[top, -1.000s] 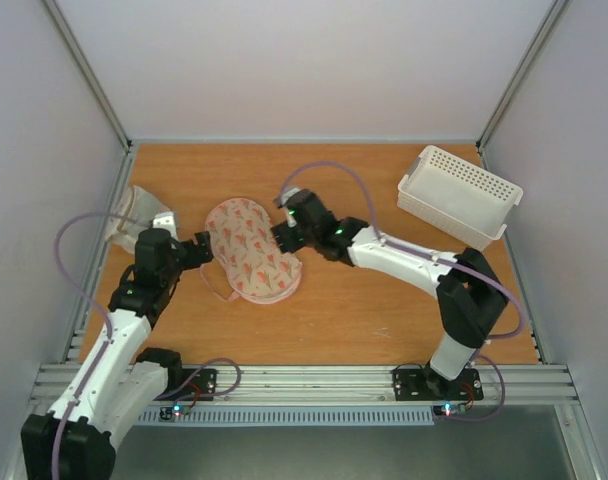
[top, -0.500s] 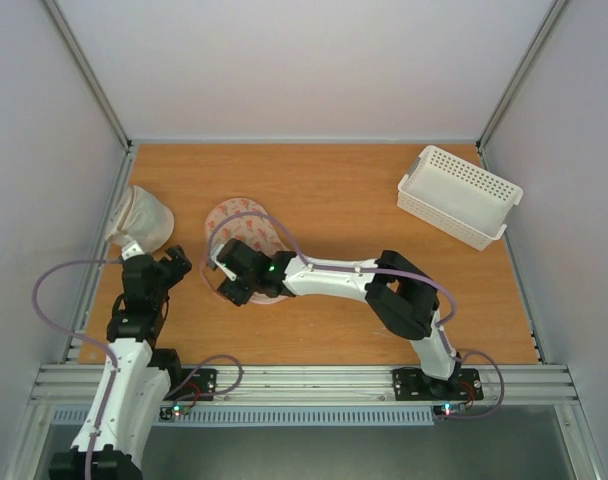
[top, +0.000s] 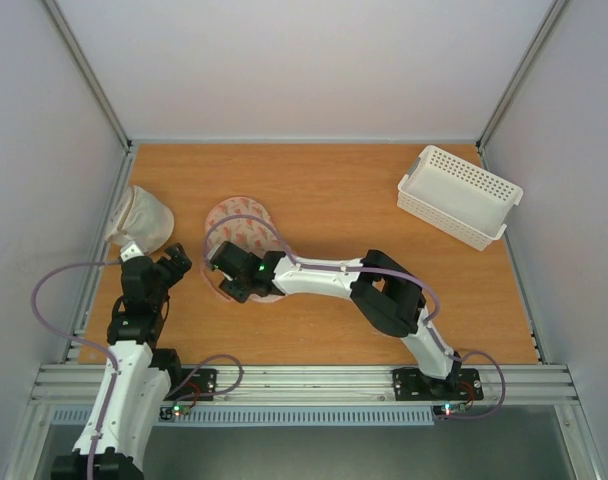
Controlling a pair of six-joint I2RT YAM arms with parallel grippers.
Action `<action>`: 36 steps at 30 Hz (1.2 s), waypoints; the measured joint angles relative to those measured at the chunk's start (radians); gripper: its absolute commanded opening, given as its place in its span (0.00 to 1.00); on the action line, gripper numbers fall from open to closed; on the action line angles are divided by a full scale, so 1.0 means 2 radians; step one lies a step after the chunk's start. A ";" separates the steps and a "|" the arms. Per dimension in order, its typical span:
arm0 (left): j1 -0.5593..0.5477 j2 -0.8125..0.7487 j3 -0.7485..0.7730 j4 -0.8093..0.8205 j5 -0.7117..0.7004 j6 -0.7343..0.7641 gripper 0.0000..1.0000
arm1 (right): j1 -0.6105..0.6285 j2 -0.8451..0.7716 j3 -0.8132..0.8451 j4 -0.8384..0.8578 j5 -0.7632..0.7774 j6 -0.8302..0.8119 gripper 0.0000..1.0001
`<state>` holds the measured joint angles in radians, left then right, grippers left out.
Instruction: Unzip the laundry bag and remove the bra
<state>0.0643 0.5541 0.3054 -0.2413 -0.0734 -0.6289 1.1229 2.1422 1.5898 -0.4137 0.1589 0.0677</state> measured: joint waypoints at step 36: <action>0.002 0.010 -0.010 0.011 0.034 -0.021 0.98 | -0.035 -0.060 0.009 -0.028 0.067 -0.003 0.01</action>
<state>0.0689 0.5732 0.2863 -0.2184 -0.0051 -0.6712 1.0527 2.0224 1.6070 -0.4698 0.2935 0.0624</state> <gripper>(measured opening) 0.986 0.015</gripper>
